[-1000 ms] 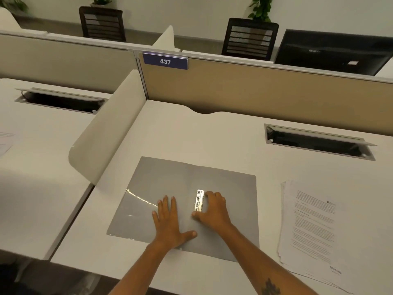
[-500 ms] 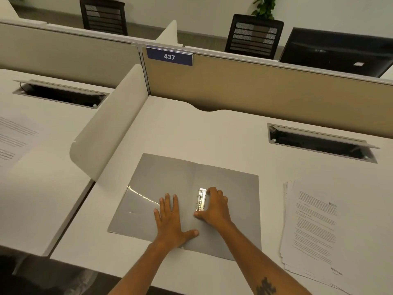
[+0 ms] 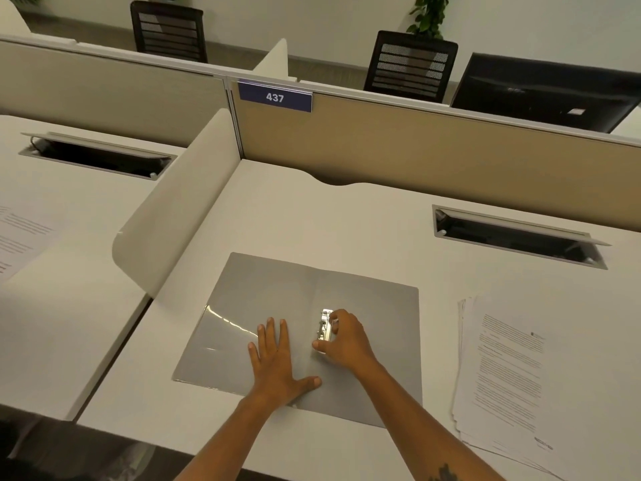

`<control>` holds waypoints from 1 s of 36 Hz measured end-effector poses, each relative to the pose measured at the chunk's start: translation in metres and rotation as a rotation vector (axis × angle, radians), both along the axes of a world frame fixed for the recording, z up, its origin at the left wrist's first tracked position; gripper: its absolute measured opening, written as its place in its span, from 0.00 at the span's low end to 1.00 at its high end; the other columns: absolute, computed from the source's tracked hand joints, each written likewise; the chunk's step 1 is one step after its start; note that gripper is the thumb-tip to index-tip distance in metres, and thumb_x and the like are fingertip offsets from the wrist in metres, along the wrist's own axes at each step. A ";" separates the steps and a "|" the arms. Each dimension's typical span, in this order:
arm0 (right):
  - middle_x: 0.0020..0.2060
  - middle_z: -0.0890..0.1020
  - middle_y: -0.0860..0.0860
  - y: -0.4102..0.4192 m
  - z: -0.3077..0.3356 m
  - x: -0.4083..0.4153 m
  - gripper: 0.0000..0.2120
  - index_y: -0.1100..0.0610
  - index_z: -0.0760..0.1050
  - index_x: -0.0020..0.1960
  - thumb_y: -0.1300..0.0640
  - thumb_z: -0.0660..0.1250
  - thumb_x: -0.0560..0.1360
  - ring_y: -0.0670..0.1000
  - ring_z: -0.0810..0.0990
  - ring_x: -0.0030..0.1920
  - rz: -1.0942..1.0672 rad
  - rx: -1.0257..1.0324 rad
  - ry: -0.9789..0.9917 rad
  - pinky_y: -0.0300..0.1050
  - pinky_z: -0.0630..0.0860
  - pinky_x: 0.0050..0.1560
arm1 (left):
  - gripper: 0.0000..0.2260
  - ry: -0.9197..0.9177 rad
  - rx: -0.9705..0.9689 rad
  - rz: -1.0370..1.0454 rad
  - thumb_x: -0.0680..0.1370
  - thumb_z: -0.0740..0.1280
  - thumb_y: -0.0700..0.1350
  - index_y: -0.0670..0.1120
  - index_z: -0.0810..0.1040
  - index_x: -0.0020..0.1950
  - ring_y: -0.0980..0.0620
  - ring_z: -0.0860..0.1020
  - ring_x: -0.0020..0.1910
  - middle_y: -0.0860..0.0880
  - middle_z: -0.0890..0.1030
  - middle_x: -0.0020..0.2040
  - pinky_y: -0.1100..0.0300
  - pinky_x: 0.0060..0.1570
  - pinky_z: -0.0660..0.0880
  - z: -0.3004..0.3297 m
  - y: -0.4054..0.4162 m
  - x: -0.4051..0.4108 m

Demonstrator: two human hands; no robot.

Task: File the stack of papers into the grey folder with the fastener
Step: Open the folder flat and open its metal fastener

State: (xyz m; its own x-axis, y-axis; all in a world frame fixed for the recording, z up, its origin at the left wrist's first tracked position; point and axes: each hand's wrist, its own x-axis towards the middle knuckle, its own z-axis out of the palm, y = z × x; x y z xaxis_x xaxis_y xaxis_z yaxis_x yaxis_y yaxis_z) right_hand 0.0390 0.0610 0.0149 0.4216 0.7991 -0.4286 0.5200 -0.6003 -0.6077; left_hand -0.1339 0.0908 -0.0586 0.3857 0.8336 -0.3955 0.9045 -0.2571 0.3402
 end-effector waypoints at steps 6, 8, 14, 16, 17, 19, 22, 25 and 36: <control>0.53 0.82 0.49 -0.010 0.002 -0.011 0.10 0.53 0.82 0.56 0.53 0.76 0.76 0.45 0.79 0.47 0.085 0.121 -0.103 0.26 0.67 0.41 | 0.65 0.017 0.013 0.003 0.63 0.63 0.82 0.49 0.28 0.81 0.40 0.31 0.82 0.44 0.29 0.82 0.38 0.79 0.37 0.001 0.000 0.002; 0.56 0.83 0.50 -0.014 0.002 -0.016 0.08 0.54 0.83 0.57 0.54 0.72 0.79 0.46 0.80 0.51 0.144 0.163 -0.154 0.24 0.64 0.42 | 0.65 0.026 0.013 0.002 0.63 0.63 0.82 0.49 0.29 0.82 0.39 0.31 0.82 0.44 0.29 0.82 0.37 0.79 0.37 0.001 0.000 0.003; 0.58 0.82 0.51 -0.019 -0.001 -0.016 0.08 0.56 0.83 0.58 0.56 0.69 0.81 0.50 0.80 0.56 0.215 0.265 -0.261 0.32 0.70 0.52 | 0.66 0.019 0.015 0.009 0.62 0.63 0.82 0.49 0.30 0.82 0.39 0.32 0.82 0.44 0.30 0.83 0.37 0.79 0.37 -0.001 0.001 0.003; 0.57 0.83 0.52 -0.017 0.000 -0.015 0.08 0.57 0.83 0.57 0.56 0.69 0.81 0.50 0.81 0.55 0.222 0.292 -0.278 0.33 0.72 0.52 | 0.66 0.011 0.019 0.014 0.62 0.63 0.82 0.50 0.31 0.82 0.39 0.33 0.82 0.44 0.31 0.83 0.38 0.79 0.37 -0.001 0.000 0.004; 0.56 0.83 0.52 -0.015 0.002 -0.013 0.08 0.57 0.83 0.57 0.56 0.69 0.81 0.50 0.81 0.54 0.219 0.308 -0.285 0.34 0.73 0.52 | 0.66 0.010 0.019 0.014 0.62 0.63 0.82 0.50 0.31 0.82 0.39 0.33 0.82 0.44 0.31 0.83 0.38 0.79 0.37 -0.001 0.001 0.004; 0.54 0.83 0.52 -0.011 0.006 -0.011 0.08 0.57 0.83 0.57 0.56 0.68 0.82 0.51 0.82 0.52 0.207 0.337 -0.307 0.35 0.74 0.50 | 0.66 0.012 0.015 0.013 0.62 0.63 0.82 0.50 0.30 0.81 0.39 0.32 0.82 0.44 0.31 0.83 0.37 0.79 0.36 -0.001 0.001 0.004; 0.49 0.84 0.53 -0.003 0.012 -0.005 0.06 0.58 0.83 0.54 0.58 0.70 0.80 0.51 0.82 0.48 0.164 0.376 -0.337 0.35 0.72 0.45 | 0.66 0.021 0.010 0.012 0.62 0.63 0.82 0.50 0.29 0.81 0.40 0.32 0.82 0.45 0.30 0.83 0.37 0.79 0.36 -0.002 0.001 0.003; 0.46 0.83 0.51 0.008 0.015 0.002 0.03 0.58 0.83 0.50 0.61 0.70 0.80 0.51 0.81 0.45 0.129 0.390 -0.360 0.37 0.71 0.41 | 0.66 0.035 0.011 0.006 0.61 0.62 0.83 0.51 0.26 0.79 0.39 0.31 0.82 0.45 0.29 0.82 0.38 0.78 0.35 -0.002 0.002 0.003; 0.47 0.82 0.48 0.043 0.010 0.027 0.07 0.54 0.84 0.50 0.57 0.66 0.81 0.50 0.80 0.47 0.219 0.331 -0.449 0.46 0.77 0.40 | 0.66 0.032 -0.008 -0.008 0.61 0.61 0.84 0.50 0.26 0.80 0.40 0.30 0.81 0.46 0.28 0.82 0.38 0.78 0.34 -0.003 0.002 0.002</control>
State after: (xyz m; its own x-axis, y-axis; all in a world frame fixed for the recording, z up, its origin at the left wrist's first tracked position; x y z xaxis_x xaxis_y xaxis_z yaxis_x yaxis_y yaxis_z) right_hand 0.0663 0.1045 0.0248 0.3143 0.9485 0.0400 0.8596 -0.2665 -0.4360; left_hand -0.1320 0.0932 -0.0615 0.3797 0.8272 -0.4142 0.9128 -0.2620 0.3135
